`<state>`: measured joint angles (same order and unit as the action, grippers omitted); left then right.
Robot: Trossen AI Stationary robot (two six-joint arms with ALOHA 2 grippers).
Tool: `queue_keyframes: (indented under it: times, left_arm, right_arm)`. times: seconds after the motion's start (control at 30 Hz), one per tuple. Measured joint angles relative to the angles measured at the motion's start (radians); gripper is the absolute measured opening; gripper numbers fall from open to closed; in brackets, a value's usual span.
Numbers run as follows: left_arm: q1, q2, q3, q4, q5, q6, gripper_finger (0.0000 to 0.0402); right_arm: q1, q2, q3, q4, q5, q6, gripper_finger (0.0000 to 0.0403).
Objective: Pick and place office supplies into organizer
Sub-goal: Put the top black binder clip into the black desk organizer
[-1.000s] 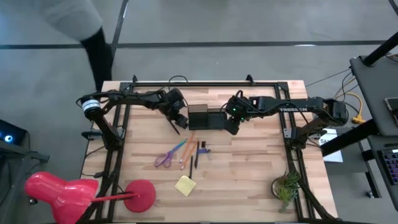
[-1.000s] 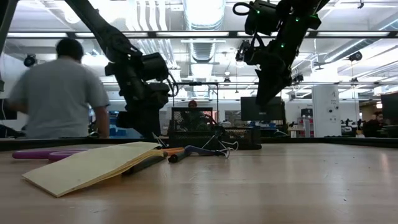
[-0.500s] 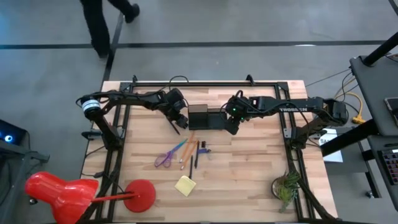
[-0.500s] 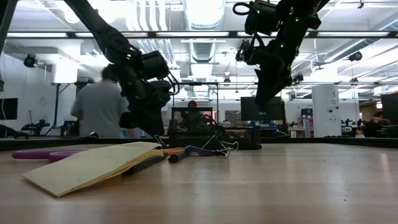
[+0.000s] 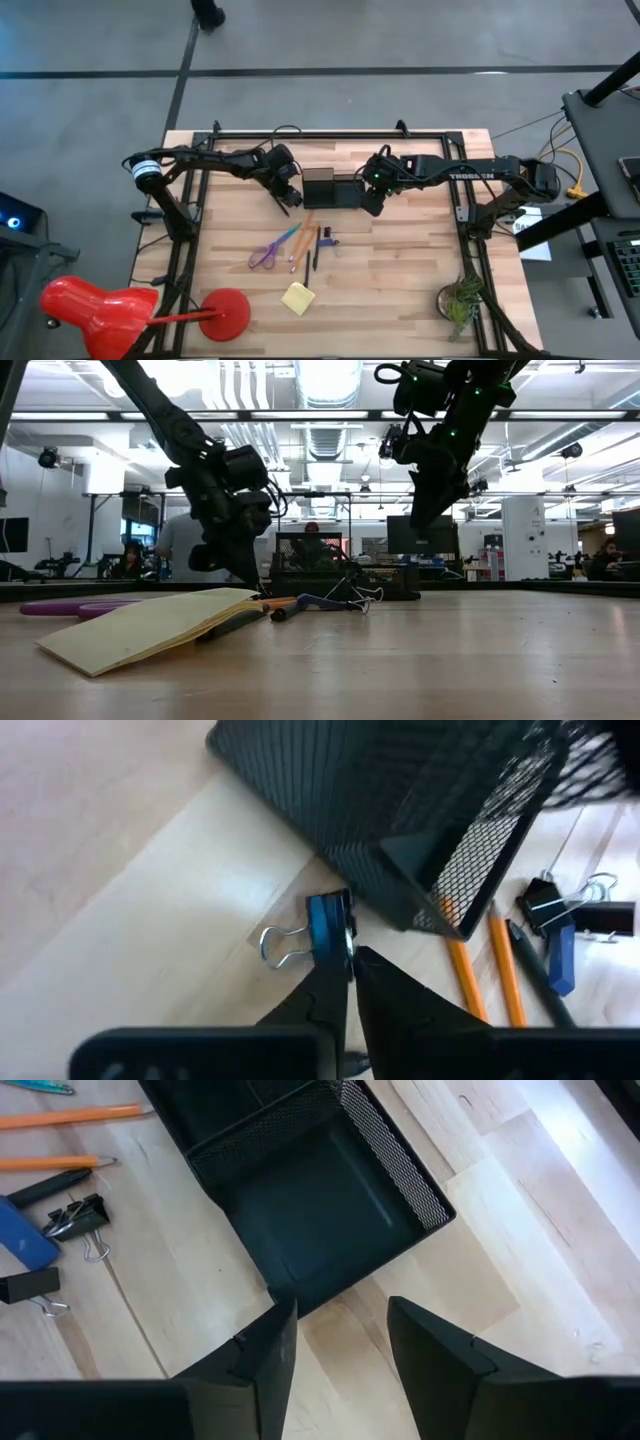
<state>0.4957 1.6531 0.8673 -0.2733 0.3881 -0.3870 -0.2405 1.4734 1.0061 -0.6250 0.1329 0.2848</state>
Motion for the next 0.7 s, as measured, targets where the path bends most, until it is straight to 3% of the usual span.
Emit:
queue_keyframes:
  times: [0.33, 0.7]
  left_arm:
    - [0.000, 0.000, 0.000, 0.011, 0.000, -0.016, 0.0003]
    - [0.000, 0.000, -0.003, 0.038, -0.027, -0.021, 0.0059]
  right_arm:
    - [0.000, 0.000, 0.000, 0.001, 0.000, 0.003, 0.0151]
    - [-0.001, 0.000, 0.000, 0.002, 0.000, 0.003, 0.0152]
